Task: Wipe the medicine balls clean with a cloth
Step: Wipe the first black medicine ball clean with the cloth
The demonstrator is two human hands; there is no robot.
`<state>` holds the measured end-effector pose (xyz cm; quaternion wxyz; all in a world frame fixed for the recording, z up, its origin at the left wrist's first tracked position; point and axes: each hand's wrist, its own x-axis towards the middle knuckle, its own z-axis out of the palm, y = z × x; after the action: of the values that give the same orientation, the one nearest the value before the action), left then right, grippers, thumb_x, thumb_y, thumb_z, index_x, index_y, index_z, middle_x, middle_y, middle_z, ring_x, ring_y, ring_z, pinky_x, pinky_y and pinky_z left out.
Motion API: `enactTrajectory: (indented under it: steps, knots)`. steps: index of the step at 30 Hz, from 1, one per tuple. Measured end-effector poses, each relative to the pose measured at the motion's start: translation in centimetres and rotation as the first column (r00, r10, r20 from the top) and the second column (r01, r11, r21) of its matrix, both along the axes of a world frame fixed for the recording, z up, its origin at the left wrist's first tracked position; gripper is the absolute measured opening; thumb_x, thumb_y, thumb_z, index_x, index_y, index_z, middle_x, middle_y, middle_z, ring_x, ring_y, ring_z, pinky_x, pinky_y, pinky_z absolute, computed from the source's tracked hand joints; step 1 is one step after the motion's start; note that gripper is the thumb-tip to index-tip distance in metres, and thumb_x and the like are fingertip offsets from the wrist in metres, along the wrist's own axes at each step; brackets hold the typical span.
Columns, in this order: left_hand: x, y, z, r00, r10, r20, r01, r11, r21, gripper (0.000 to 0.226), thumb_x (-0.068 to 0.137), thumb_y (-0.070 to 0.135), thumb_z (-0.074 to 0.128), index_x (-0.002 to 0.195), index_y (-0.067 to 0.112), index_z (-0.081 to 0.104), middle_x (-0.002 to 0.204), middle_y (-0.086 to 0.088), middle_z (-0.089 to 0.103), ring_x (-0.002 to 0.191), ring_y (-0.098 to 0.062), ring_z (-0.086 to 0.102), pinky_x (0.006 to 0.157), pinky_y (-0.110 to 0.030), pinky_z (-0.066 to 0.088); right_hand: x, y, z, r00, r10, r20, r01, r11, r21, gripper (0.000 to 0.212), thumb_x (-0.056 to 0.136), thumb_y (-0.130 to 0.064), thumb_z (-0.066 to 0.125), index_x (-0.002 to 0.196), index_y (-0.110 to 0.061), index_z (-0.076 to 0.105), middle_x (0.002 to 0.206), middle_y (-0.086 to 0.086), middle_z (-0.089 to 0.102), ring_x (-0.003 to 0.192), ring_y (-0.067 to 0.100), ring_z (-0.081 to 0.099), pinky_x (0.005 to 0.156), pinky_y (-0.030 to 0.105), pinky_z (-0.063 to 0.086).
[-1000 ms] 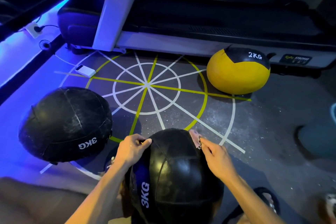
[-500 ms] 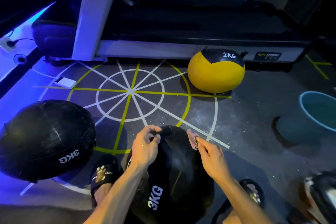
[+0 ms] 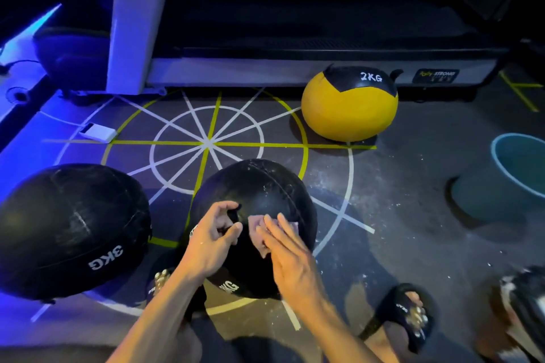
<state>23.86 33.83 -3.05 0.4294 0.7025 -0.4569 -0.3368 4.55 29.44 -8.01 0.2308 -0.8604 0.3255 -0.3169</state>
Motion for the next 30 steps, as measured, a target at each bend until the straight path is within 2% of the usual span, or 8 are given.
enactTrajectory:
  steps: [3,6,12,17,22,24,27,30]
  knots:
    - [1.1,0.8,-0.3,0.996,-0.088,-0.009,0.088,0.995,0.045,0.042,0.091,0.045,0.064,0.127,0.031,0.05,0.071,0.0,0.064,0.073,-0.016,0.06,0.081,-0.039,0.045,-1.1,-3.8,-0.3,0.995,-0.099,-0.003,0.099,0.995,0.013,0.06,0.094,0.006,0.063,0.146,-0.023,0.054,0.154,-0.007,0.047,0.148,0.015,0.038,0.118,0.039,0.039]
    - [0.4,0.6,-0.3,0.987,-0.139,-0.077,0.143,0.989,0.038,0.044,0.091,0.041,0.063,0.13,0.026,0.047,0.071,-0.001,0.062,0.071,-0.014,0.058,0.075,-0.032,0.043,-1.1,-5.9,0.6,0.929,-0.366,0.055,0.346,0.911,0.224,0.052,0.101,0.0,0.054,0.145,-0.028,0.054,0.151,-0.017,0.045,0.145,0.001,0.036,0.114,0.034,0.041]
    - [0.6,1.4,-0.6,0.977,-0.159,-0.144,0.161,0.987,0.007,0.044,0.094,0.027,0.067,0.132,0.021,0.045,0.071,-0.003,0.061,0.066,-0.012,0.055,0.068,-0.022,0.044,-0.1,-2.7,1.2,0.987,0.133,-0.095,-0.149,0.97,-0.19,0.06,0.093,0.006,0.061,0.145,-0.021,0.051,0.152,-0.005,0.048,0.146,0.016,0.042,0.12,0.036,0.036]
    - [-0.4,2.2,-0.5,0.968,-0.173,-0.184,0.178,0.984,0.012,0.049,0.091,0.038,0.067,0.133,0.026,0.045,0.071,0.001,0.057,0.063,-0.009,0.049,0.06,-0.019,0.039,-0.5,-8.4,1.4,0.953,-0.293,-0.07,0.301,0.94,0.16,0.054,0.099,0.003,0.056,0.143,-0.028,0.057,0.153,-0.019,0.042,0.144,0.011,0.042,0.112,0.045,0.046]
    - [-0.1,2.1,-0.5,0.96,-0.194,-0.201,0.199,0.98,0.001,0.041,0.098,0.019,0.068,0.132,0.022,0.046,0.07,0.001,0.059,0.065,-0.005,0.052,0.065,-0.018,0.041,1.5,-3.5,2.8,0.973,0.165,-0.16,-0.186,0.975,-0.123,0.053,0.096,0.0,0.053,0.144,-0.023,0.053,0.151,-0.005,0.051,0.145,0.012,0.042,0.12,0.035,0.035]
    - [-0.1,2.1,-0.7,0.955,-0.224,-0.192,0.23,0.973,0.009,0.042,0.099,0.015,0.066,0.133,0.024,0.044,0.069,0.002,0.058,0.066,-0.006,0.053,0.067,-0.018,0.041,1.2,-6.1,2.7,0.987,0.083,-0.14,-0.098,0.989,-0.109,0.048,0.1,0.0,0.053,0.142,-0.023,0.058,0.151,-0.006,0.052,0.142,0.014,0.047,0.118,0.038,0.04]
    - [-0.3,2.3,-1.1,0.95,-0.232,-0.208,0.241,0.97,0.021,0.043,0.1,0.019,0.067,0.135,0.026,0.043,0.069,0.003,0.057,0.069,-0.009,0.056,0.07,-0.02,0.043,0.7,-10.1,2.9,0.955,-0.268,-0.131,0.287,0.945,0.157,0.043,0.103,-0.006,0.052,0.14,-0.025,0.061,0.144,-0.018,0.049,0.134,0.015,0.056,0.114,0.036,0.043]
    - [-0.2,2.4,-1.0,0.939,-0.232,-0.254,0.243,0.97,0.014,0.043,0.099,0.019,0.068,0.134,0.027,0.045,0.07,0.001,0.056,0.07,-0.013,0.057,0.071,-0.025,0.044,2.9,-7.4,4.9,0.989,-0.057,-0.139,0.072,0.992,0.105,0.038,0.104,-0.005,0.048,0.134,-0.021,0.065,0.133,-0.01,0.064,0.123,0.019,0.064,0.107,0.043,0.052]
